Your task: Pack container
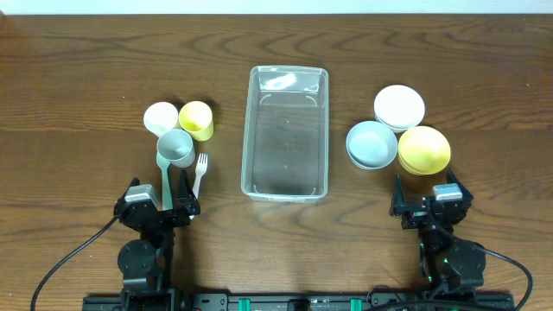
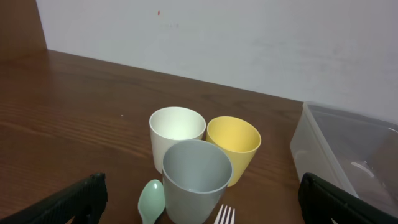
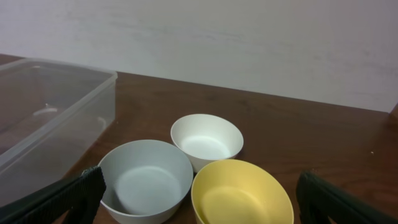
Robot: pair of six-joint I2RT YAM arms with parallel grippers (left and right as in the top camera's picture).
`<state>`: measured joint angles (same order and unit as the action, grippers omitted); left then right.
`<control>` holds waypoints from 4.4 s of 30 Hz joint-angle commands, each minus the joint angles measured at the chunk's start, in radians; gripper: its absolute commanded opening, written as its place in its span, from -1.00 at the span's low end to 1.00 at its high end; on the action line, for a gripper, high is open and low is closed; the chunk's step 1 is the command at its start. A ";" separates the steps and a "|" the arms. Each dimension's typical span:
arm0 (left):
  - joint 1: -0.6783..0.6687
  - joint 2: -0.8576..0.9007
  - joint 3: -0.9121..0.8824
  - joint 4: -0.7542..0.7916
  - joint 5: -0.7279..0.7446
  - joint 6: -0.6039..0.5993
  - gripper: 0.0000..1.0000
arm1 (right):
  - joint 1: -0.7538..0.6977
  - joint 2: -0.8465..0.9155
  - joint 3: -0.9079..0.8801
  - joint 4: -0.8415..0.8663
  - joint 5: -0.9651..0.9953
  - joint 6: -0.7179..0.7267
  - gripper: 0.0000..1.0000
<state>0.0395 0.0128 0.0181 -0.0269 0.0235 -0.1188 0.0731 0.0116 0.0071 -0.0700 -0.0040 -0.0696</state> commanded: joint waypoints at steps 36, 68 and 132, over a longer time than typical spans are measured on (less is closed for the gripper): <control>0.003 0.278 -0.014 -0.044 -0.013 0.010 0.96 | -0.008 -0.006 -0.002 -0.005 0.006 0.013 0.99; 0.003 0.278 -0.014 -0.044 -0.013 0.010 0.96 | -0.008 -0.006 -0.002 -0.005 0.006 0.013 0.99; 0.003 0.314 0.171 -0.042 0.175 -0.109 0.96 | -0.008 0.096 0.039 -0.017 -0.214 0.341 0.98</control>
<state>0.0402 0.3111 0.0814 -0.0589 0.1810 -0.2974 0.0731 0.0647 0.0109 -0.0689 -0.1207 0.3038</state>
